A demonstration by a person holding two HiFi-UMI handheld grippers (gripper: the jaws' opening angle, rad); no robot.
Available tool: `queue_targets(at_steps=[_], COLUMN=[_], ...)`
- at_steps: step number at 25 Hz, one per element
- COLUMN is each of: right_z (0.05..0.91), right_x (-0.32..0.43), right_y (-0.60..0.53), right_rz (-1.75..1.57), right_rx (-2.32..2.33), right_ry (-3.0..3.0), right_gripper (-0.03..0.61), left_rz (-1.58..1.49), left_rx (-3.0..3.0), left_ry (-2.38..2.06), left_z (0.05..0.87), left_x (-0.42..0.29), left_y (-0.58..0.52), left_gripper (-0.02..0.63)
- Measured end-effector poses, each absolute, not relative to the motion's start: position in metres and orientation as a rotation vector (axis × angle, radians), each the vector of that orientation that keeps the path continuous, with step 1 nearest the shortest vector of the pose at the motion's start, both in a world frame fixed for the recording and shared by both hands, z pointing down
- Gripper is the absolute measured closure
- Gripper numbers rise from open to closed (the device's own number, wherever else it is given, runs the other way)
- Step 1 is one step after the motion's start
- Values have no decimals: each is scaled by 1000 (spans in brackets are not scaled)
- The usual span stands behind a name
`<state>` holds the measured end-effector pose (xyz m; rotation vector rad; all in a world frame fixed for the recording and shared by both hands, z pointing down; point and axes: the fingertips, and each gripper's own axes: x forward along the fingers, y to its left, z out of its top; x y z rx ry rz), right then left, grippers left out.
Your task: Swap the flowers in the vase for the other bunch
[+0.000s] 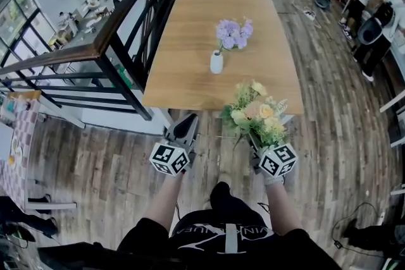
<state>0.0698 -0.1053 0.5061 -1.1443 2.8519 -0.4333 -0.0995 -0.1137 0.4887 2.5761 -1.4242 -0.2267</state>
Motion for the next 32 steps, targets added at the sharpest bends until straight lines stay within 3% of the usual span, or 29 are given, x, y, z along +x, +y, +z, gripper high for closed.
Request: queue_targets(at_steps=[32], right_z=[504], right_x=[126], right_y=[-240], right_rz=[-421], right_rx=[-1165], right_ry=[2810], right_gripper=[520], left_rz=[-231], left_rx=[2607], left_ry=[-1371], left_z=[486], left_x=[-42], left_y=[-256], left_gripper=[586])
